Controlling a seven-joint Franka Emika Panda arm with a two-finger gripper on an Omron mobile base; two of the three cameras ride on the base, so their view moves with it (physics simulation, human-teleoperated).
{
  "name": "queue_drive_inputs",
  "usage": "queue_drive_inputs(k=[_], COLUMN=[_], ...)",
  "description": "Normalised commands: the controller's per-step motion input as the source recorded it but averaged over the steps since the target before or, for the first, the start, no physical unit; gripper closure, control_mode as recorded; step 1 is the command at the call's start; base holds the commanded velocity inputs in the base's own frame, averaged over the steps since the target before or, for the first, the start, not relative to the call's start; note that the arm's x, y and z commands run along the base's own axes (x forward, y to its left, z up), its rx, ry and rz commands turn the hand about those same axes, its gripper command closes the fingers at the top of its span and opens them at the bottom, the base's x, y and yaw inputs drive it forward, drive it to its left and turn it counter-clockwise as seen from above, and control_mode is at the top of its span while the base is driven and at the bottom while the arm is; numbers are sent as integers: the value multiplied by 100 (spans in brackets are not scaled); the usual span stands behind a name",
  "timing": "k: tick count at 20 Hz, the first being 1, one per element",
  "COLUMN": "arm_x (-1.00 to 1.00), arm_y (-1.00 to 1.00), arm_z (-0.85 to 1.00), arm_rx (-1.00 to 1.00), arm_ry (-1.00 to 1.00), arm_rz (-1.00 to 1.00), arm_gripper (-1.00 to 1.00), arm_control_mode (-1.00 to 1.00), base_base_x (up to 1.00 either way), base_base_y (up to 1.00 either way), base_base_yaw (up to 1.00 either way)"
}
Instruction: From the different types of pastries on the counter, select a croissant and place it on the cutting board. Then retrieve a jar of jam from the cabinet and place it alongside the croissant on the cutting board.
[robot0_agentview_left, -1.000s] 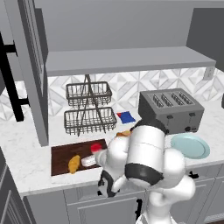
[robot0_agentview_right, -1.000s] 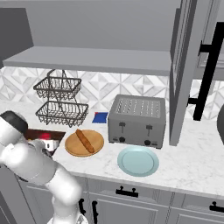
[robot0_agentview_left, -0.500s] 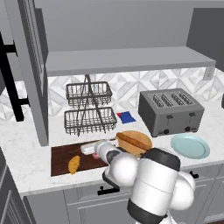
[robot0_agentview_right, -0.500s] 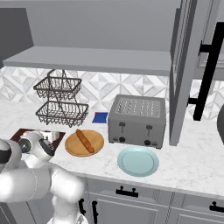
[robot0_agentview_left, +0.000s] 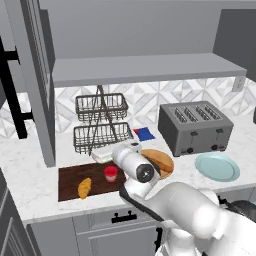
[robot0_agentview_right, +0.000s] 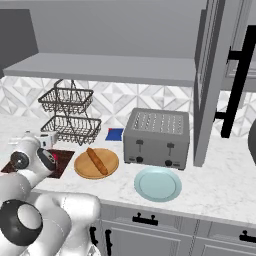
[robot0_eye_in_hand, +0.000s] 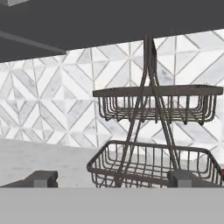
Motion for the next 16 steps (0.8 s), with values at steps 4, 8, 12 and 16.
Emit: queue_drive_inputs(k=[4, 8, 12, 16], arm_x=[-100, -100, -100, -100], arm_y=[-5, -12, -10, -11], arm_z=[100, 100, 100, 100], arm_rx=[1, 1, 1, 4], arm_ry=[-24, -29, -34, -31], arm_rz=[4, 7, 12, 13], arm_gripper=[-100, -100, -100, -100], arm_control_mode=[-100, -100, -100, -100], base_base_x=[0, 0, 0, 0], base_base_y=[0, 0, 0, 0], base_base_yaw=[0, 0, 0, 0])
